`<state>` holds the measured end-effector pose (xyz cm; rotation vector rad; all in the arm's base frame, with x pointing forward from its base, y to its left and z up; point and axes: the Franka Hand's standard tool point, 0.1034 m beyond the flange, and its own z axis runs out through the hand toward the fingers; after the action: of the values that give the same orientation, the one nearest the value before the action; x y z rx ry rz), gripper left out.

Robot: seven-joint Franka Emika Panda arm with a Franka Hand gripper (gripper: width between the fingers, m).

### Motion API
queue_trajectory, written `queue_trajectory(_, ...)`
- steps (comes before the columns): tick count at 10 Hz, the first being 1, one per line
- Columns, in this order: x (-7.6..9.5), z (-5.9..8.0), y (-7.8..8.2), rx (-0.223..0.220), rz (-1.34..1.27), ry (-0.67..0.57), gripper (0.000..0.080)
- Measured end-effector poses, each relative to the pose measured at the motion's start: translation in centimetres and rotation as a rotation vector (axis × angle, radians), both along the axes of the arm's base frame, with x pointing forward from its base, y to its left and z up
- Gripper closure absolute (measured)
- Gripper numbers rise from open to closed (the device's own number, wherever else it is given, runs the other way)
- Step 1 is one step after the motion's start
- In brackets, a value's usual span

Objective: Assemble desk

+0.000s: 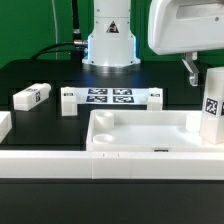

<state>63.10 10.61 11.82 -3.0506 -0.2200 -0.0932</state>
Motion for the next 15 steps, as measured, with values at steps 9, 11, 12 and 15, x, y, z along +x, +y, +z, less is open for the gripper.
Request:
queue_trajectory(9,0.0,-0.3,-0.1,-0.013,0.18,-0.029,0.0509)
queue_trajectory(11,0.1,-0.2,-0.8,0.028,0.084,-0.021,0.0509)
queue_trajectory(12,0.2,-0.2,-1.0,0.034,0.0,-0.014,0.0509)
queue_trajectory(15,0.0,-0.2,-1.1,0.046,-0.297,0.017,0.0508)
